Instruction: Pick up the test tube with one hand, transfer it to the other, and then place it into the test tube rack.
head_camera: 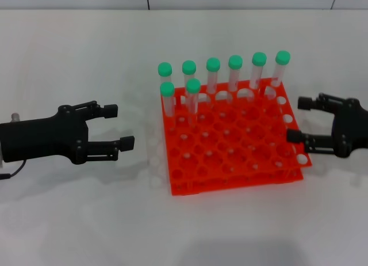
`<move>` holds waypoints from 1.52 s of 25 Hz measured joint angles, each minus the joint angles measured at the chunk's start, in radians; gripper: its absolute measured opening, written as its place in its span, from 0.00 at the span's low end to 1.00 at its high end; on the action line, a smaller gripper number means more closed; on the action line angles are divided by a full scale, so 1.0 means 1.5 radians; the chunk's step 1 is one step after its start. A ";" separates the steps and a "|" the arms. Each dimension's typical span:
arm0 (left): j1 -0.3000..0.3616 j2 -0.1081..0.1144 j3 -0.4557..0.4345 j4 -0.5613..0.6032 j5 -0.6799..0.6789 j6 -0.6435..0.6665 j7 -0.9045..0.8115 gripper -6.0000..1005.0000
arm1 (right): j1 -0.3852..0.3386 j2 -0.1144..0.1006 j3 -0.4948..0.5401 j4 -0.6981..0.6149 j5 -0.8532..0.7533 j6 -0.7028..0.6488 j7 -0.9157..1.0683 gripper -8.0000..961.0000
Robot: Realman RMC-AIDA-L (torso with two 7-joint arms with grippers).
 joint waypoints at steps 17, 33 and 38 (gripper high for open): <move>-0.075 0.032 0.000 0.000 0.089 0.090 -0.074 0.89 | -0.002 0.007 0.011 0.015 -0.081 -0.004 -0.014 0.86; -0.081 0.035 -0.001 0.000 0.101 0.083 -0.082 0.89 | -0.008 0.005 0.014 0.015 -0.097 -0.005 -0.015 0.86; -0.077 0.037 -0.006 0.000 0.106 0.083 -0.088 0.89 | -0.009 0.004 0.014 0.015 -0.098 -0.006 -0.014 0.86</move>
